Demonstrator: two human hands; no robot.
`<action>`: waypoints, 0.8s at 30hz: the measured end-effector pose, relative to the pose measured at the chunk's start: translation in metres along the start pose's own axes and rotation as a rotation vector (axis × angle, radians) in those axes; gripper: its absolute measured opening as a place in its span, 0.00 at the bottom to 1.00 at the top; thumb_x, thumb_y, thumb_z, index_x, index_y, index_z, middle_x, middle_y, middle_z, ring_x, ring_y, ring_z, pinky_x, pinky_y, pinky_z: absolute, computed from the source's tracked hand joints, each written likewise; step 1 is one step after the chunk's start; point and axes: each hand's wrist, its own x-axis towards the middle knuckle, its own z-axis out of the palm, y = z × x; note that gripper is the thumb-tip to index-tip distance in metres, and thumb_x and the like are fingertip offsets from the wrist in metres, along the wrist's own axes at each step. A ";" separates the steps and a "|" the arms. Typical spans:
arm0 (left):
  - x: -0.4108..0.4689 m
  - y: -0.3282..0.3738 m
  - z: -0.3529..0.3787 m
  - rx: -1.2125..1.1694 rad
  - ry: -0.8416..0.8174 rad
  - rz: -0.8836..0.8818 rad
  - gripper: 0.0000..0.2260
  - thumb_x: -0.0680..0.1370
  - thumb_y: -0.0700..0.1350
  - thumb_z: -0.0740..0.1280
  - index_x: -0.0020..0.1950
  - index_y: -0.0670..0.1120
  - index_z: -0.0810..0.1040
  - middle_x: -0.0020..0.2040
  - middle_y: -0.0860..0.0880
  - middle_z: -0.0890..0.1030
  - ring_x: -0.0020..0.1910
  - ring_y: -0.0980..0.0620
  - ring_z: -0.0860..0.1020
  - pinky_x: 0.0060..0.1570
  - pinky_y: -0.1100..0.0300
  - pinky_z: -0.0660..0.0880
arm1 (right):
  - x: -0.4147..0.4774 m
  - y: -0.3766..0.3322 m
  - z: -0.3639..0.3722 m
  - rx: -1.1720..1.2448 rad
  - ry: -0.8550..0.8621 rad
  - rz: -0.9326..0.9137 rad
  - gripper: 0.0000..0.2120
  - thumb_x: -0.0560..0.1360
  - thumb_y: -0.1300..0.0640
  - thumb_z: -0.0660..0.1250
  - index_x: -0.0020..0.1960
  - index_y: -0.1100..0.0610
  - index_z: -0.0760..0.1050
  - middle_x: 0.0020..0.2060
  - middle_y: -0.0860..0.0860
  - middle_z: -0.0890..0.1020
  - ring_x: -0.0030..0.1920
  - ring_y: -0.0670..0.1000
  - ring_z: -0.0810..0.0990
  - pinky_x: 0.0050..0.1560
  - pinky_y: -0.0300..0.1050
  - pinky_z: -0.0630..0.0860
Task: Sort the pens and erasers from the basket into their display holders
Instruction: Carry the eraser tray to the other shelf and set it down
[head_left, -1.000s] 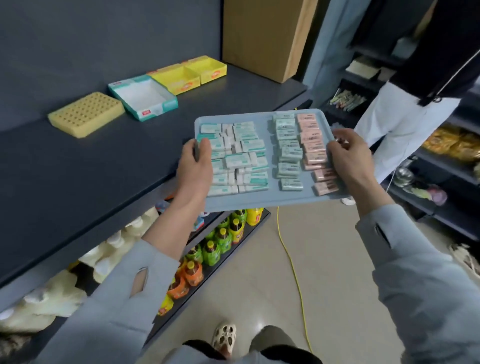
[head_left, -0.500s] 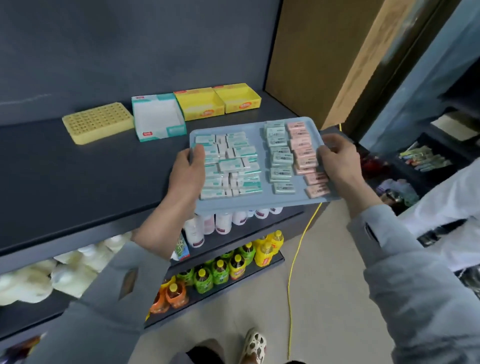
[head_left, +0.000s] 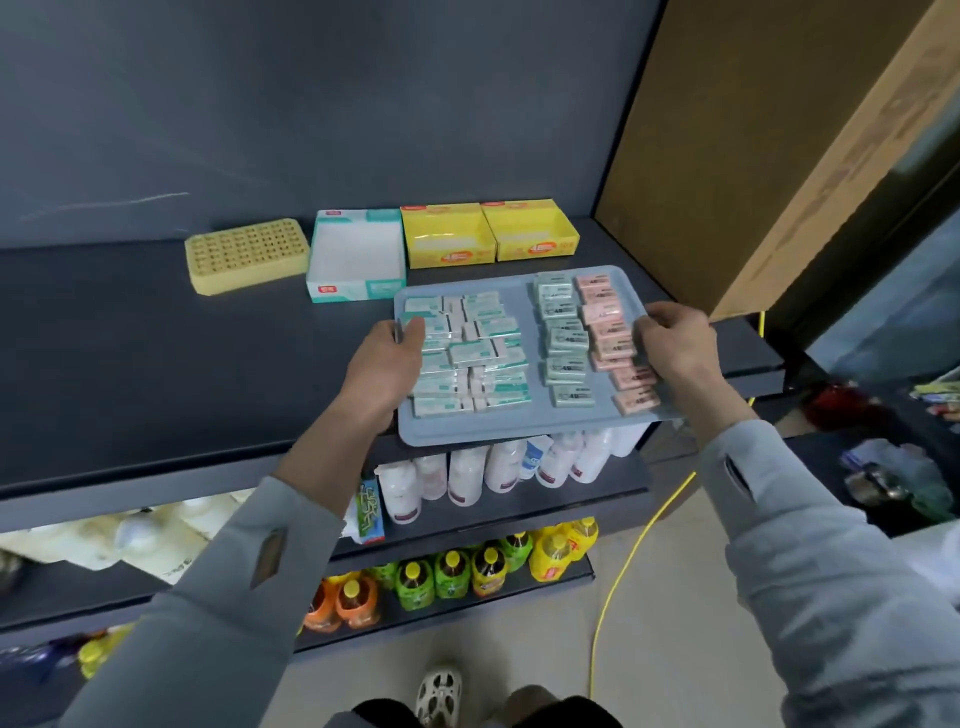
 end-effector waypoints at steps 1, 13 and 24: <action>0.003 0.002 0.002 0.013 0.001 -0.001 0.15 0.82 0.57 0.57 0.55 0.46 0.73 0.49 0.50 0.79 0.46 0.53 0.78 0.49 0.55 0.75 | 0.004 0.000 0.000 -0.005 -0.004 -0.003 0.09 0.75 0.56 0.61 0.46 0.52 0.80 0.42 0.54 0.84 0.46 0.58 0.81 0.52 0.57 0.79; 0.017 0.013 0.025 0.226 0.062 -0.021 0.19 0.81 0.55 0.60 0.52 0.40 0.79 0.51 0.43 0.82 0.50 0.44 0.81 0.54 0.47 0.78 | 0.065 0.001 -0.003 -0.230 -0.126 -0.070 0.13 0.78 0.60 0.63 0.60 0.56 0.80 0.55 0.59 0.83 0.54 0.60 0.80 0.57 0.51 0.77; 0.014 0.014 0.032 0.359 0.169 -0.027 0.23 0.81 0.54 0.58 0.33 0.39 0.70 0.40 0.39 0.79 0.43 0.45 0.73 0.45 0.52 0.73 | 0.085 0.005 0.008 -0.403 -0.125 -0.150 0.11 0.78 0.57 0.64 0.58 0.56 0.80 0.54 0.59 0.80 0.49 0.59 0.76 0.46 0.46 0.70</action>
